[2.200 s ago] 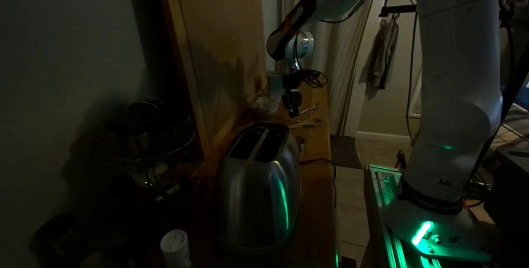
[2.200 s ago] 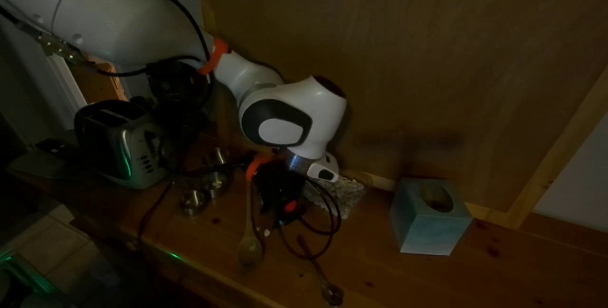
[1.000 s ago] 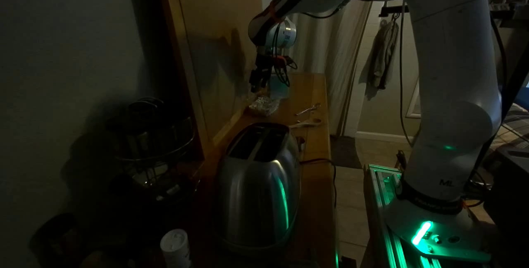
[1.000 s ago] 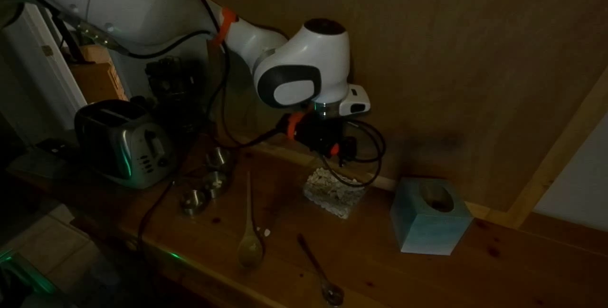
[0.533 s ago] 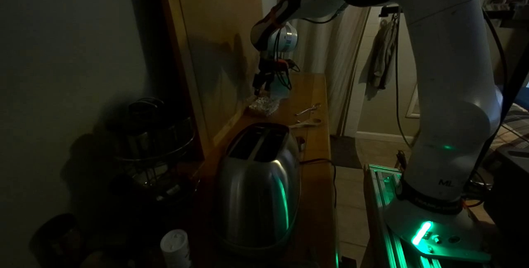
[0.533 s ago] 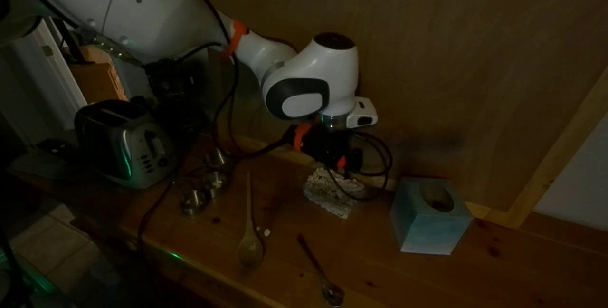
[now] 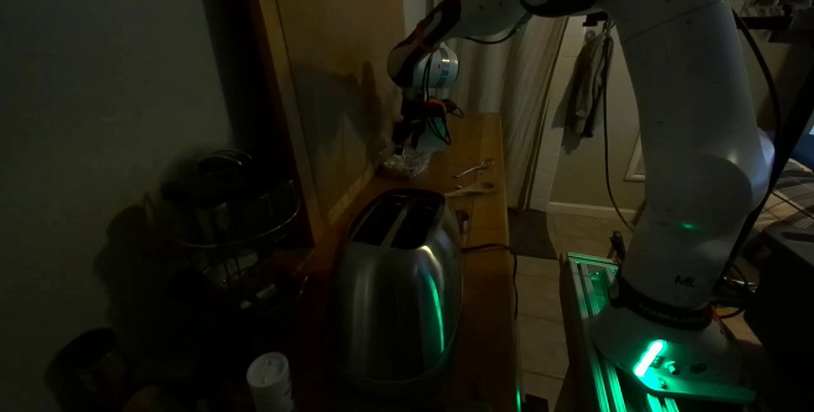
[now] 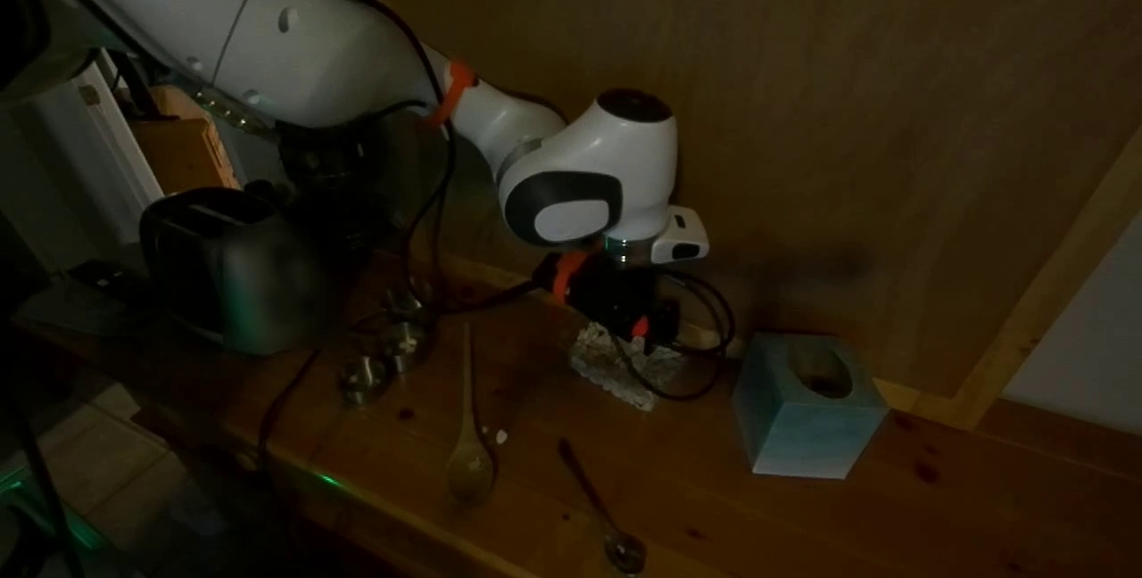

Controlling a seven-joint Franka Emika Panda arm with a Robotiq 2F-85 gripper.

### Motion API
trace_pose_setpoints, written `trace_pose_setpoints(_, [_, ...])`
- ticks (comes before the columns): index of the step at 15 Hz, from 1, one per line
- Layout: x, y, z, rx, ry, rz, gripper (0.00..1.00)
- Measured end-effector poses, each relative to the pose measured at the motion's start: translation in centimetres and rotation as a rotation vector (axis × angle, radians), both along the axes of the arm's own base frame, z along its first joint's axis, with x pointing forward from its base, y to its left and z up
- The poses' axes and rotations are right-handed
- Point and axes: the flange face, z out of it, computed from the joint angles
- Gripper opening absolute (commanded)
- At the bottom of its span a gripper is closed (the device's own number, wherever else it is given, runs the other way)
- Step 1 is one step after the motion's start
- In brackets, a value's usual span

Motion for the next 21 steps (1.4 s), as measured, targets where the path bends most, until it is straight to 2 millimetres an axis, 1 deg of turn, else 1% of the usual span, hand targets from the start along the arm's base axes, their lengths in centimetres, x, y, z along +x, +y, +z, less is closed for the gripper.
trace_pose_setpoints(3, [-0.2,-0.2,-0.6,0.004,0.008,-0.004,1.0])
trace_pose_setpoints(4, [-0.2,-0.2,-0.8,0.006,0.01,-0.005,0.95])
trace_pose_setpoints(5, [-0.3,-0.3,-1.0,0.007,0.013,-0.006,0.81])
trace_pose_setpoints(7, [-0.4,-0.4,-1.3,0.01,0.017,-0.008,0.64])
trace_pose_setpoints(8, [-0.4,-0.4,-1.4,0.011,0.018,-0.008,0.57])
trace_pose_setpoints(9, [-0.4,-0.4,-1.5,0.012,0.02,-0.009,0.48])
trace_pose_setpoints(11, [-0.5,-0.5,-1.7,0.013,0.022,-0.011,0.36])
trace_pose_setpoints(15, [-0.6,-0.6,-1.7,0.014,0.023,-0.013,0.08])
trace_pose_setpoints(17, [-0.6,-0.6,-1.7,0.014,0.023,-0.013,0.02])
trace_pose_setpoints(18, [-0.6,-0.6,-1.7,0.014,0.023,-0.013,0.02])
trace_pose_setpoints(19, [-0.6,-0.6,-1.7,0.014,0.023,-0.013,0.0])
trace_pose_setpoints(20, [-0.6,-0.6,-1.7,0.014,0.023,-0.012,0.04])
trace_pose_setpoints(21, [-0.5,-0.5,-1.7,0.014,0.023,-0.012,0.03])
